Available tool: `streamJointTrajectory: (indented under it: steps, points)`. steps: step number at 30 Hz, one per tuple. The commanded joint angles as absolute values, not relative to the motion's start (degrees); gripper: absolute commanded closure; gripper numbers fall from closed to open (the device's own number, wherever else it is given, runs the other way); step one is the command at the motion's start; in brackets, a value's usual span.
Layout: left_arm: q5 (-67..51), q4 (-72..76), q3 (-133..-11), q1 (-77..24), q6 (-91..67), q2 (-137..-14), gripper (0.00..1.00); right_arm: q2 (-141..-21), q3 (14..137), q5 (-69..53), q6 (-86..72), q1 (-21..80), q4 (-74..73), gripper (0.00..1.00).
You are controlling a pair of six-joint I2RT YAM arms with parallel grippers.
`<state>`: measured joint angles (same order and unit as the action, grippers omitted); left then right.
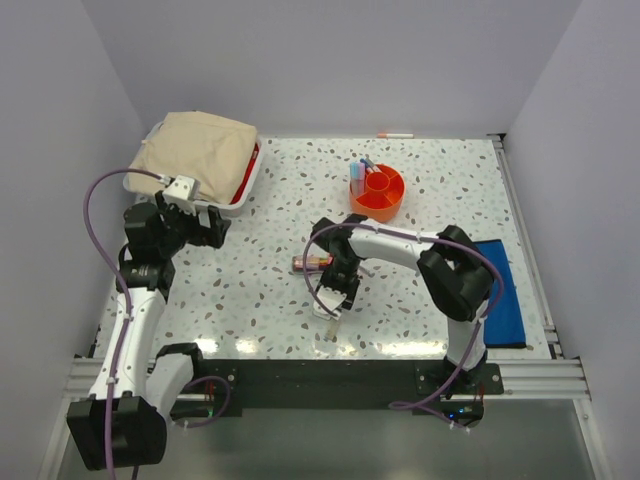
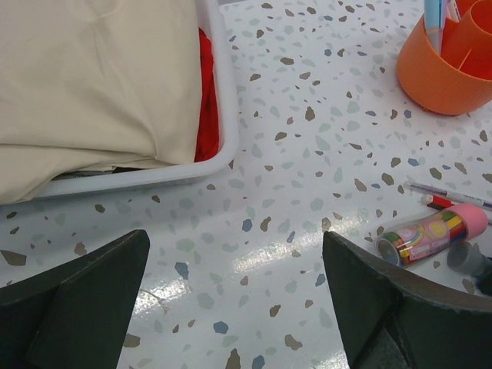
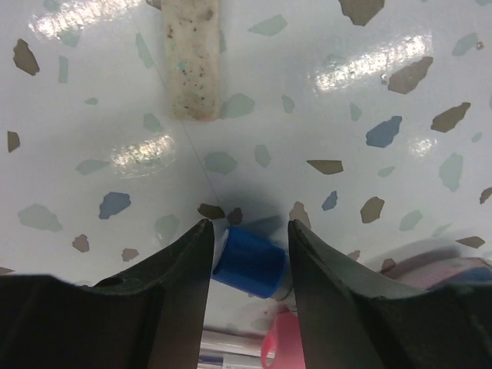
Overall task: Sort the stationery into containers
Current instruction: Move the stationery to the center of the board, then pick up the stationery from the center of the board.
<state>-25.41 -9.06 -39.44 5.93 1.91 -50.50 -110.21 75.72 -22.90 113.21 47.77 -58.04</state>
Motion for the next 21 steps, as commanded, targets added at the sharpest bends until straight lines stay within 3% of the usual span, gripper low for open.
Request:
streamJointTrajectory:
  steps: [1,6,9,12,13,17,21]
  points:
    - [-27.2,-7.5,-39.1,6.7,0.4,-49.8,0.0,-109.8,80.4,-23.5,152.8,47.1,-61.3,0.53]
    - [-27.2,-7.3,-38.6,6.8,-0.5,-49.7,0.0,-109.0,87.6,-31.6,148.5,45.7,-72.9,0.52]
    - [-28.7,-7.0,-38.2,6.8,-2.5,-49.5,0.0,-106.4,90.0,-37.4,134.2,45.7,-73.7,0.51]
    - [-34.2,-7.5,-37.9,6.8,-2.6,-49.5,0.01,-104.2,89.6,-40.8,107.0,45.8,-66.2,0.5]
    - [-36.4,-8.6,-38.1,6.7,-1.8,-49.8,0.02,-102.8,88.4,-40.7,91.1,45.7,-63.2,0.5]
    - [-54.4,-16.6,-42.0,5.5,8.9,-52.6,0.04,-98.2,82.2,-37.7,56.4,43.3,-44.0,0.5]
    - [-54.1,-37.0,-57.9,-5.3,30.6,-61.1,0.07,-94.2,75.3,-33.1,25.6,34.7,-30.9,0.5]
